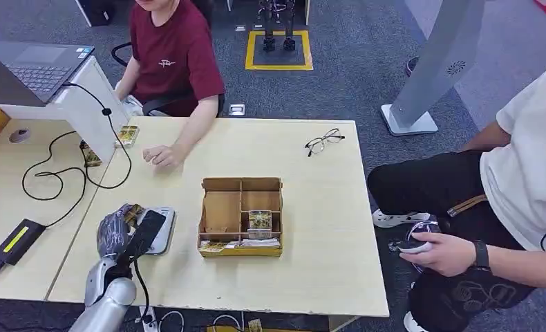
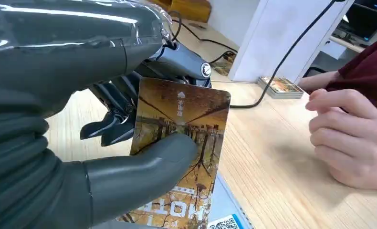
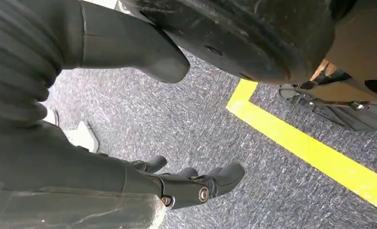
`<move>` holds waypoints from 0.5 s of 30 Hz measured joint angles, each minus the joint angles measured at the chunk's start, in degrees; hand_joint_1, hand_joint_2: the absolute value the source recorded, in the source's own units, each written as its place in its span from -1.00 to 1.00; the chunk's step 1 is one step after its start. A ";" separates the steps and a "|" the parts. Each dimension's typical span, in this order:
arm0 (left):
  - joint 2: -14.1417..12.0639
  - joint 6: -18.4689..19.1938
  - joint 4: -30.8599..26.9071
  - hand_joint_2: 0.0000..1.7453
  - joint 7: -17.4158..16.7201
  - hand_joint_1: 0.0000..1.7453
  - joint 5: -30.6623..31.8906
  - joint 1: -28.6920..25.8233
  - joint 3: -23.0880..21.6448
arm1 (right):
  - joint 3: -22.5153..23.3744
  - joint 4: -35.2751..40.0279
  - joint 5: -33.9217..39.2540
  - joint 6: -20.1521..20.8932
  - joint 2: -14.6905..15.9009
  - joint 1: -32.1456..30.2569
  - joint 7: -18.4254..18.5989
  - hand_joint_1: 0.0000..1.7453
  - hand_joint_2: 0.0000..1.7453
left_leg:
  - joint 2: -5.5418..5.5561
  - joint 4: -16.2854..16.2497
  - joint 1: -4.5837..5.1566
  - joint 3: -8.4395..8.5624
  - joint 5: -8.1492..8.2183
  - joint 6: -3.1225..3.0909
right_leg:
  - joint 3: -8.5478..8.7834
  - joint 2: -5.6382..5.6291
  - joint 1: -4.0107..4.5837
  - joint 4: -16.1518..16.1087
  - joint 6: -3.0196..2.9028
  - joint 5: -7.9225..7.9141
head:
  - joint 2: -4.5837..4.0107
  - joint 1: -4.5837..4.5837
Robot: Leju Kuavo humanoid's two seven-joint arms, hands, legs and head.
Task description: Pass the card to the sensor for recognition and then transmit it.
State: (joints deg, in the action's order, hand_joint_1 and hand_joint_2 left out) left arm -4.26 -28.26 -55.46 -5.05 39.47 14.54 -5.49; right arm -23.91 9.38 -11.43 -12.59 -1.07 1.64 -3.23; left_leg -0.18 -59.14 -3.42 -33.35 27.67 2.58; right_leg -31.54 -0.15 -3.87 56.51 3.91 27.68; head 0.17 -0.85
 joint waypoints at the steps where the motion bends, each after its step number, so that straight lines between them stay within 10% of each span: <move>1: 0.02 0.00 0.14 1.00 0.00 1.00 0.15 0.05 0.02 | 0.00 0.02 -0.07 -0.02 0.00 0.00 -0.02 -1.00 1.00 | 0.00 0.00 0.00 0.01 0.00 0.00 | 0.01 0.00 0.00 0.00 0.00 0.00 | 0.00 0.02; 15: 0.11 0.09 0.92 1.00 0.00 1.00 0.48 0.42 0.07 | 0.00 0.02 -0.33 -0.02 -0.07 0.00 -0.18 -1.00 1.00 | 0.00 0.00 0.00 0.12 0.00 0.00 | 0.13 0.00 0.00 0.00 0.00 0.00 | 0.00 0.02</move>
State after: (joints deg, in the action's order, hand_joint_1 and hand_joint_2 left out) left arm -4.15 -28.17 -54.53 -5.05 39.95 14.96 -5.42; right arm -23.91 9.40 -11.76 -12.61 -1.14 1.64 -3.41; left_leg -0.18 -59.14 -3.42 -33.23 27.67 2.58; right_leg -31.41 -0.15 -3.87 56.51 3.91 27.68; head 0.17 -0.83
